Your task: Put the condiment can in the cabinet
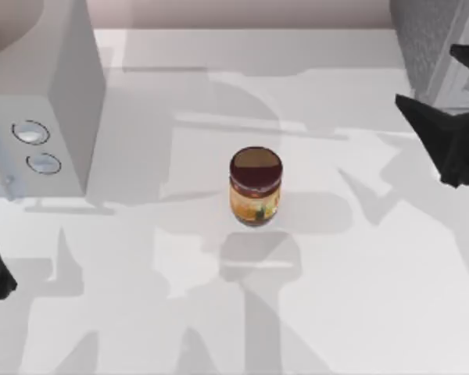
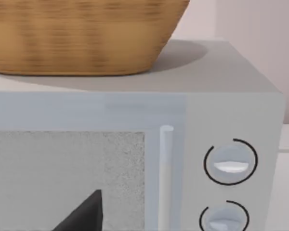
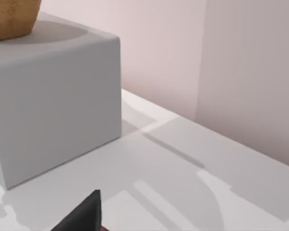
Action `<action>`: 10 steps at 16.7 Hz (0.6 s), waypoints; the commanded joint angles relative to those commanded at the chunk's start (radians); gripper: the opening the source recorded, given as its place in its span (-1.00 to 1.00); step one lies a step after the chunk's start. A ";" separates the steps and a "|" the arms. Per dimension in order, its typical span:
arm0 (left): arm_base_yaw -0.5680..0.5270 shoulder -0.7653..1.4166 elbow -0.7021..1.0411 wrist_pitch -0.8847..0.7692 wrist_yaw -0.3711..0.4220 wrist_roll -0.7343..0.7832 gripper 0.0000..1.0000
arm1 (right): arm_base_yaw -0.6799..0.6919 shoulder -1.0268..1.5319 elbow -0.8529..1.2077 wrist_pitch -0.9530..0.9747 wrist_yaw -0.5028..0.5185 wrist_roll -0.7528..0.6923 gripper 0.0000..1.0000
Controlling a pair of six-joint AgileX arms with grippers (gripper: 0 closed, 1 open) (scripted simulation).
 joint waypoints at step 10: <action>0.000 0.000 0.000 0.000 0.000 0.000 1.00 | 0.095 0.929 0.391 0.368 -0.479 -0.175 1.00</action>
